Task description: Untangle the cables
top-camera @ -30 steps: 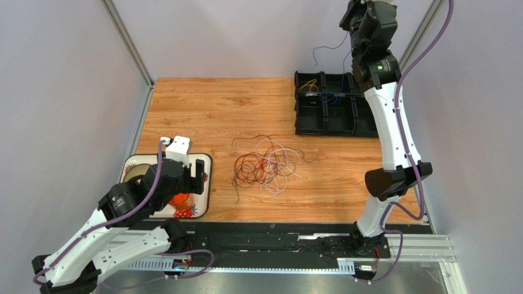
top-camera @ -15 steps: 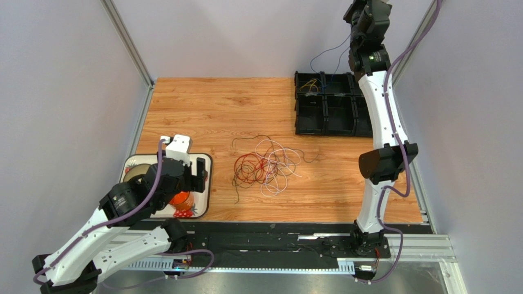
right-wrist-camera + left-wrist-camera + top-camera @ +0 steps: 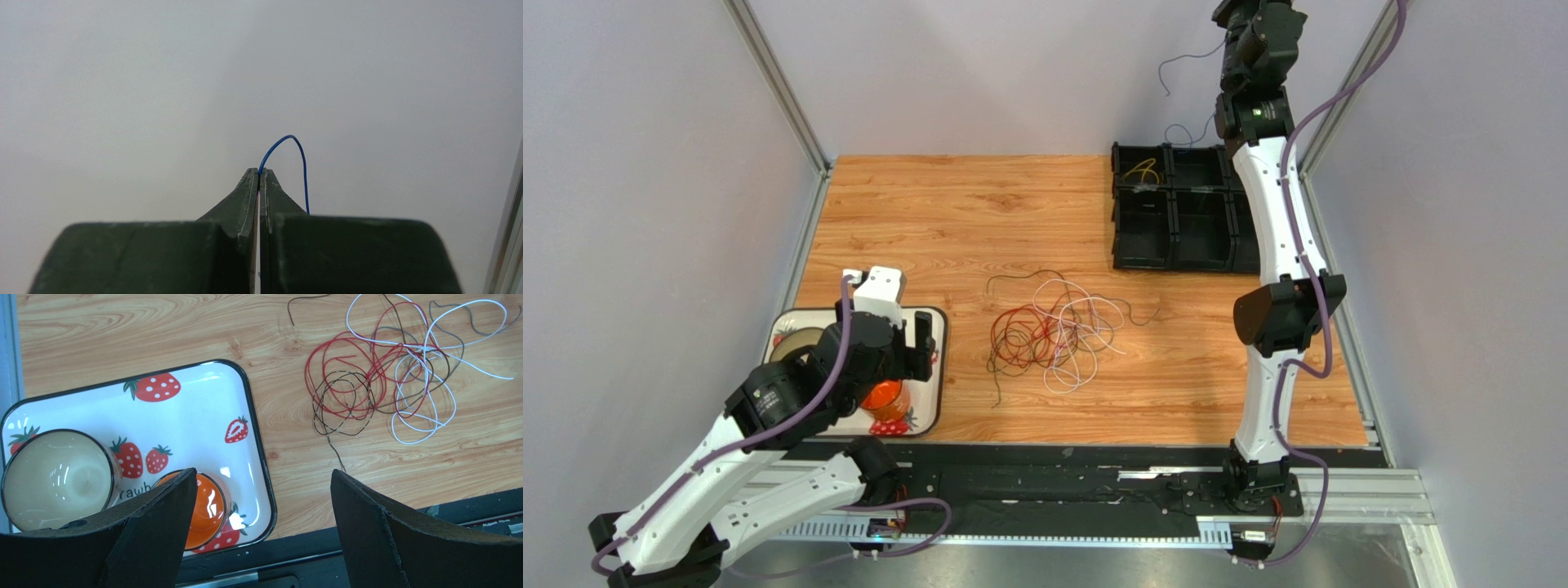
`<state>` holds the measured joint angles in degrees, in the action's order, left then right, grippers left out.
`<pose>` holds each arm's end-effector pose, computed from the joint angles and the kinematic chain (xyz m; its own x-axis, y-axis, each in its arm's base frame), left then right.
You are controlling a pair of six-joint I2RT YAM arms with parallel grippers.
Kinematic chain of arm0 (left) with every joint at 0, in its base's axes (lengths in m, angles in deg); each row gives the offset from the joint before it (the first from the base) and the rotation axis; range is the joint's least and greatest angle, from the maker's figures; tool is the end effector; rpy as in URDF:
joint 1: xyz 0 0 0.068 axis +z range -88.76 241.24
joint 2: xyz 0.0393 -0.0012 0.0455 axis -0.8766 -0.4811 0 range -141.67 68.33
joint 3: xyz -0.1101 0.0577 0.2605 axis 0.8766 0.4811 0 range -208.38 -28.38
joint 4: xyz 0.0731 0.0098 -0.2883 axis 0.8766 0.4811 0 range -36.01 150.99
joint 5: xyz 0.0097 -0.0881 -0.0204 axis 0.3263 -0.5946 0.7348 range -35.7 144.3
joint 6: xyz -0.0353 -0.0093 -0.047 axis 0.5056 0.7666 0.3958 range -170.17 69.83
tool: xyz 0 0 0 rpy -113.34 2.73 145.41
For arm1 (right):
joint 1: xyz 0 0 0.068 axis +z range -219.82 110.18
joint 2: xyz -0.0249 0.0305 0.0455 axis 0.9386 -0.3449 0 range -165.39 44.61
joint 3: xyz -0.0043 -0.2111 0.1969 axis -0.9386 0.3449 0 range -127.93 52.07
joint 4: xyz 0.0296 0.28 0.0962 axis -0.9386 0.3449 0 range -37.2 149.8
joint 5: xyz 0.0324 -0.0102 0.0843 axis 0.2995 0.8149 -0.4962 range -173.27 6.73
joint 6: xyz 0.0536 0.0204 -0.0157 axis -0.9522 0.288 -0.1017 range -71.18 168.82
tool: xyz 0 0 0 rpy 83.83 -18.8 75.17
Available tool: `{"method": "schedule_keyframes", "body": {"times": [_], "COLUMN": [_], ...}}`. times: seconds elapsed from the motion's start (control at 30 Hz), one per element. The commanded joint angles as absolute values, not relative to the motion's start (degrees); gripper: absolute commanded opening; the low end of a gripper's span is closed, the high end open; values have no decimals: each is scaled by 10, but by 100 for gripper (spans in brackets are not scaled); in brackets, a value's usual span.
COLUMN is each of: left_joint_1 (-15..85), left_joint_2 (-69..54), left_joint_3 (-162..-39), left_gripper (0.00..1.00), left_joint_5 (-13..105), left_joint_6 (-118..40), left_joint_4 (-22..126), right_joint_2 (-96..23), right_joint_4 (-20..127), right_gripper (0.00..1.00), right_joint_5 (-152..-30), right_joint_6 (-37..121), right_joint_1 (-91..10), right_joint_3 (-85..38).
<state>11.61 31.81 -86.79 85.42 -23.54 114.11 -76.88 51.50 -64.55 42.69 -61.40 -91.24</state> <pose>0.0965 -0.0788 0.3728 -0.5327 0.0342 -0.8456 0.1684 0.9835 -0.0664 0.5096 0.0613 0.5587 0.4024 0.1618 -0.9011 0.1110 0.9684 0.2235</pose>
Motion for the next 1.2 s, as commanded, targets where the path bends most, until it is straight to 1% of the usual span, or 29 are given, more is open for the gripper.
{"method": "schedule_keyframes", "body": {"times": [0.0, 0.27, 0.47, 0.77, 0.9, 1.03, 1.17], "left_joint_1": [124, 125, 125, 125, 125, 125, 125], "left_joint_2": [318, 318, 323, 326, 328, 328, 328], "left_joint_3": [-866, -866, -866, -866, -866, -865, -866], "left_gripper": [88, 87, 87, 87, 87, 87, 87], "left_joint_5": [852, 852, 854, 852, 853, 852, 852], "left_joint_6": [-242, -242, -241, -241, -242, -242, -242], "left_joint_4": [1118, 1118, 1119, 1119, 1118, 1119, 1118], "right_joint_2": [-761, -773, -808, -815, -806, -791, -797], "right_joint_4": [437, 440, 452, 469, 476, 472, 492], "right_gripper": [0, 0, 0, 0, 0, 0, 0], "right_joint_5": [-640, -643, -624, -591, -588, -598, -577], "right_joint_6": [442, 423, 430, 457, 456, 443, 433], "right_joint_1": [-620, -635, -636, -638, -645, -647, -646], "right_joint_3": [-937, -852, -850, -843, -815, -760, -755]}}
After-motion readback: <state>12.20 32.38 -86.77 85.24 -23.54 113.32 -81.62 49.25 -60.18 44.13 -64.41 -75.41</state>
